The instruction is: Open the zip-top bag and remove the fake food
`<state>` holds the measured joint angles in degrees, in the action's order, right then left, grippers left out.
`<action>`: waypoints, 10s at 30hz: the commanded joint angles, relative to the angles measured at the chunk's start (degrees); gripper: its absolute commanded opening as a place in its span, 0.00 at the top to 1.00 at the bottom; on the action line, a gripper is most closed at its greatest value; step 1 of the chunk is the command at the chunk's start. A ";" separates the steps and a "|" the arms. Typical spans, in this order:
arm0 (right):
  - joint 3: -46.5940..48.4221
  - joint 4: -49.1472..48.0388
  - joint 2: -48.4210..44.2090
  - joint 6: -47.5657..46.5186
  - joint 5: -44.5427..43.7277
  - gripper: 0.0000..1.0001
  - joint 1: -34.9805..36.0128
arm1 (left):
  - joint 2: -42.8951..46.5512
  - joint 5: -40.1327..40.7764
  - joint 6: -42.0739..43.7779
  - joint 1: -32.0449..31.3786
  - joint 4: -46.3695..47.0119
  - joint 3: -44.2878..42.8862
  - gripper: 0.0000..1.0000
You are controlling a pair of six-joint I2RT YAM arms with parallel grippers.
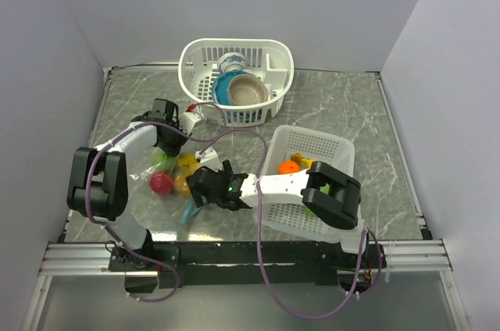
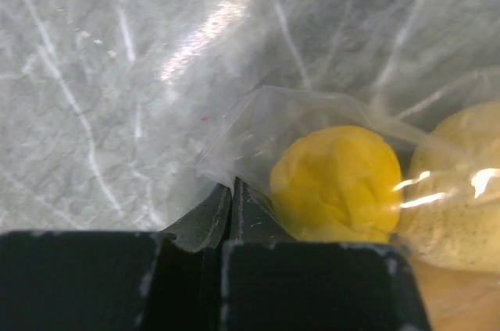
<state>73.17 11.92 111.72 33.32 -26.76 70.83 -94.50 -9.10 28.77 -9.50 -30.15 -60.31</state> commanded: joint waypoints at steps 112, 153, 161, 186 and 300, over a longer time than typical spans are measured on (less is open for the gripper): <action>-14.09 -6.40 -21.34 7.10 -16.03 0.45 4.41 | -9.48 -3.90 -12.16 14.16 -10.18 -8.49 0.99; -3.74 23.24 -20.33 27.07 -32.13 0.00 5.45 | 1.26 6.72 -11.46 -1.14 -8.80 -4.30 0.99; -2.24 9.28 -10.58 16.87 -26.85 0.00 7.66 | -1.48 8.93 -10.93 -1.14 -3.34 0.19 0.99; 8.13 -9.98 7.37 1.40 -12.71 0.00 6.34 | -2.36 5.50 -14.97 -3.68 -1.67 7.22 0.99; 1.63 -2.18 2.63 18.18 -14.98 0.73 -0.51 | 7.93 -16.30 -4.43 13.98 -36.73 -16.06 0.99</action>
<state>72.90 7.20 115.63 50.50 -40.36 70.48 -87.22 -26.52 24.58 4.56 -68.01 -74.78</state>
